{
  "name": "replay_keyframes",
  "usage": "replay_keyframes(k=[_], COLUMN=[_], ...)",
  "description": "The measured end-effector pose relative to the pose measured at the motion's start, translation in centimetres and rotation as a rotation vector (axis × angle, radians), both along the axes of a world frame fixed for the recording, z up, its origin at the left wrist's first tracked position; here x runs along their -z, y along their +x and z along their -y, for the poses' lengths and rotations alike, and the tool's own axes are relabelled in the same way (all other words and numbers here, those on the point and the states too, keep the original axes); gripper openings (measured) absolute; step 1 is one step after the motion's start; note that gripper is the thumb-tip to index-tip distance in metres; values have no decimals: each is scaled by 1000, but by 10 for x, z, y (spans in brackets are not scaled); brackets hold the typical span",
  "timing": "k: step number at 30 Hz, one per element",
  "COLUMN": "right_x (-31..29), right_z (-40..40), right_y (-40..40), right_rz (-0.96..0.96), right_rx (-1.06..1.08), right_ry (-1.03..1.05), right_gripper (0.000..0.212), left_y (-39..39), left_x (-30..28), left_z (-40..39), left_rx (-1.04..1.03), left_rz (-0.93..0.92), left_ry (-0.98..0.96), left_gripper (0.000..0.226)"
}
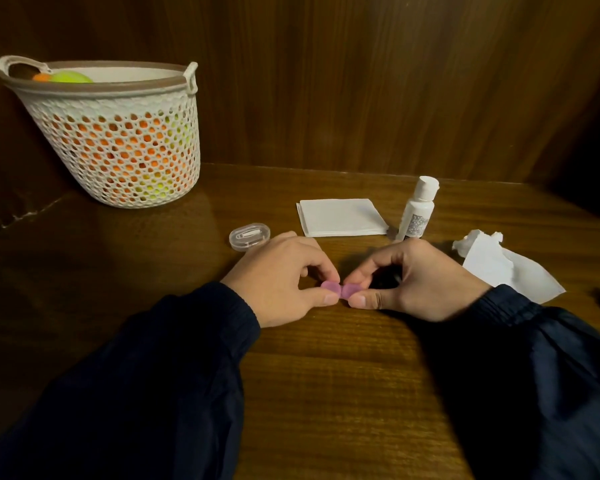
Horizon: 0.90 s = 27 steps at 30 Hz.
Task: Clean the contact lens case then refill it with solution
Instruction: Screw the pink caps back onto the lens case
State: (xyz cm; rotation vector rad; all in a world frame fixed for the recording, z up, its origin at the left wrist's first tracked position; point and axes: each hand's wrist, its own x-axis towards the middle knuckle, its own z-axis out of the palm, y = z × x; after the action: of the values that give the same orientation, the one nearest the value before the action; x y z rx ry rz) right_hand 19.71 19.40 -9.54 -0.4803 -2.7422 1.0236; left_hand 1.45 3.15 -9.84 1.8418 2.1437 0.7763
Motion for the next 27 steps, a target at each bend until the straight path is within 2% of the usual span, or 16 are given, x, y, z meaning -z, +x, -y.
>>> replay_keyframes(k=[6,11,17,23,25,27], right_x=[0,-1,-1,2,2,1], right_z=[0,0,1,1,0,0], right_y=[0,0,0,1,0,0], right_rz=[-11,17,4,-36,-34,-24], right_rx=[-2,-2,5,5,10,17], right_ry=[6,-4,9,59,45,25], right_gripper=[29,29,33,22,23,26], left_y=[0,-1,0,1,2,1], left_x=[0,-1,0,-1,-1,0], left_z=[2,1,0,1,1,0], left_rx=[14,-58,-48,-4,-14,-45], left_rz=[-38,-111,-111,-93,-97,-111], left_ry=[12,38,65,35,41,38], left_gripper=[15,38,26,13,18,35])
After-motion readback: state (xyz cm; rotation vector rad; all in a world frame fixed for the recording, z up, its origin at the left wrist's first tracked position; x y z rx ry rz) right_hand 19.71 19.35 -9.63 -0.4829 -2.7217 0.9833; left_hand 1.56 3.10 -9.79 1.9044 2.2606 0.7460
